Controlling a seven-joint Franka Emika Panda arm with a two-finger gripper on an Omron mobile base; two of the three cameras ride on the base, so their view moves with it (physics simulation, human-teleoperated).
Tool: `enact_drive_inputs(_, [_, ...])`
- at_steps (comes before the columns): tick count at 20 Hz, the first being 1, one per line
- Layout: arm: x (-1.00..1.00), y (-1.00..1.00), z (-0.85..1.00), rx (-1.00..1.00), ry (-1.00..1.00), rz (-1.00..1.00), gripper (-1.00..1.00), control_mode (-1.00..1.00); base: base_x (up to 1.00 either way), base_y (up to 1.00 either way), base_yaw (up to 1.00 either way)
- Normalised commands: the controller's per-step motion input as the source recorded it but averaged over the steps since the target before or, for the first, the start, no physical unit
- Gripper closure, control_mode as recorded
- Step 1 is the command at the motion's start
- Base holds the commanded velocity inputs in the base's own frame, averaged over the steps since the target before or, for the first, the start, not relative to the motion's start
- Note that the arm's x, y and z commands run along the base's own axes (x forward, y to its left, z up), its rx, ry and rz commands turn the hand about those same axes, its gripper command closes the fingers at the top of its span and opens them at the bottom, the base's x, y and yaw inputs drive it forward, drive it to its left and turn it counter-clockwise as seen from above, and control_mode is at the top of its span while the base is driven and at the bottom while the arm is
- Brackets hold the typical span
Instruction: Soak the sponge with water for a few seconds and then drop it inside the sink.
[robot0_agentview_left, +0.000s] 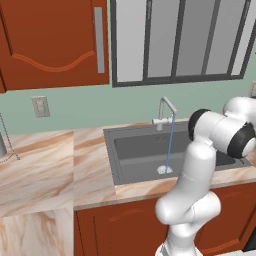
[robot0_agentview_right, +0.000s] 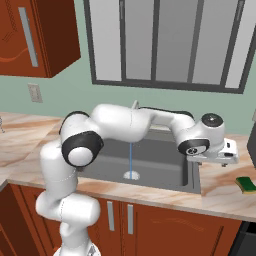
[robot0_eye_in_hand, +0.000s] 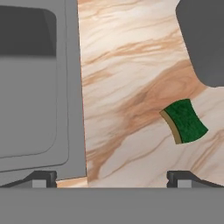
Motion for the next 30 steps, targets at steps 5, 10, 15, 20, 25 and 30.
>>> enact_drive_inputs(5, [0.0,-0.07,0.0,0.0,0.0,0.0,-1.0,-1.0,0.0,0.0,0.0])
enact_drive_inputs(10, [0.0,-0.1,0.0,0.0,0.0,0.0,-1.0,-1.0,0.0,0.0,0.0])
enact_drive_inputs(15, [0.0,-0.09,-0.05,0.0,0.0,0.0,-1.0,-1.0,0.0,0.0,0.0])
enact_drive_inputs(20, [0.0,-0.06,-0.19,0.0,0.0,0.0,-1.0,-1.0,0.0,0.0,0.0])
enact_drive_inputs(25, [0.0,-0.11,-0.28,0.0,0.0,0.0,-1.0,-1.0,0.0,0.0,0.0])
enact_drive_inputs(30, [0.0,-0.14,-0.1,0.0,0.0,0.0,-1.0,-1.0,0.0,0.0,0.0])
